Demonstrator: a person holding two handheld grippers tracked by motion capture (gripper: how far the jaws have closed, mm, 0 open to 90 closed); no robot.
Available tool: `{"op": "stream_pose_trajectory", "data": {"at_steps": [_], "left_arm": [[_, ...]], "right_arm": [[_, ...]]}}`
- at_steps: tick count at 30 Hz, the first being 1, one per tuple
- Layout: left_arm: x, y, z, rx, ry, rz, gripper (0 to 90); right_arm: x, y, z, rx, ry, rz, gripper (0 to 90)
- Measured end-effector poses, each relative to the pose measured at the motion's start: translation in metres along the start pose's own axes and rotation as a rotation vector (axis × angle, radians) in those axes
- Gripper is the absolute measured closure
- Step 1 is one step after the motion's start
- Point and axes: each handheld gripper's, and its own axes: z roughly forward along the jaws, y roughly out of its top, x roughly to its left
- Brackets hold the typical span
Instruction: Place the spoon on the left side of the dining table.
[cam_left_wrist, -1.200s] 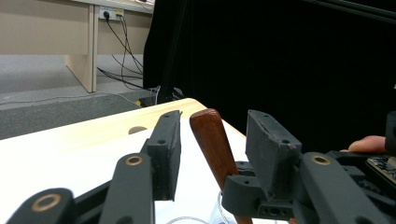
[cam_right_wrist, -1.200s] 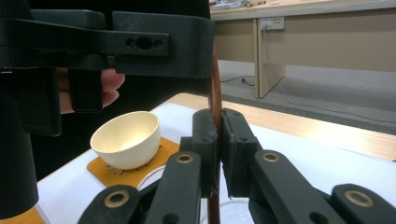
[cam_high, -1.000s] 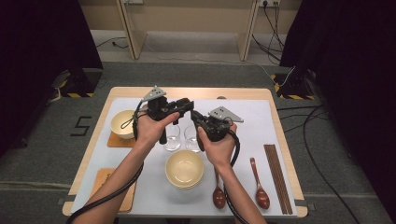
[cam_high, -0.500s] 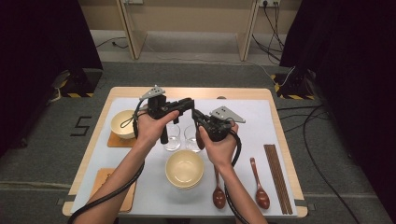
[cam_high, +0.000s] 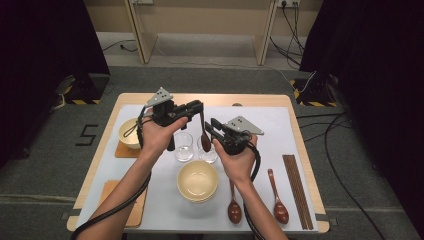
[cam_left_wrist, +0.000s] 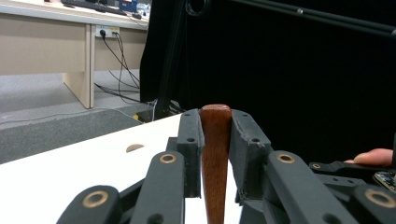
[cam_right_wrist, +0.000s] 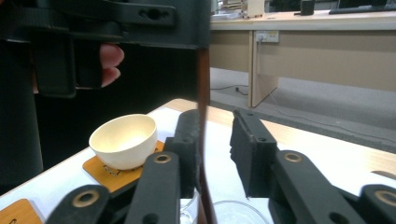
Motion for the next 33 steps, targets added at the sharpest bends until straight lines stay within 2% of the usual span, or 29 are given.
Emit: {"op": "stream_pose_trajectory", "data": {"at_steps": [8,14,22,33], "left_arm": [[0.000,0.010,-0.012,-0.032,0.018,0.005,74.5],[0.005,0.015,-0.023,-0.055,0.035,0.009,74.5],[0.010,0.019,-0.034,-0.071,0.065,0.029,74.6],[0.017,0.023,-0.045,-0.078,0.098,0.036,74.6]], "right_arm": [[-0.006,-0.003,-0.011,-0.001,-0.012,0.001,65.3],[-0.013,-0.014,-0.012,0.031,-0.027,0.009,65.1],[-0.021,-0.022,-0.016,0.047,-0.048,0.016,63.9],[-0.030,-0.030,-0.023,0.068,-0.077,0.025,63.4]]}}
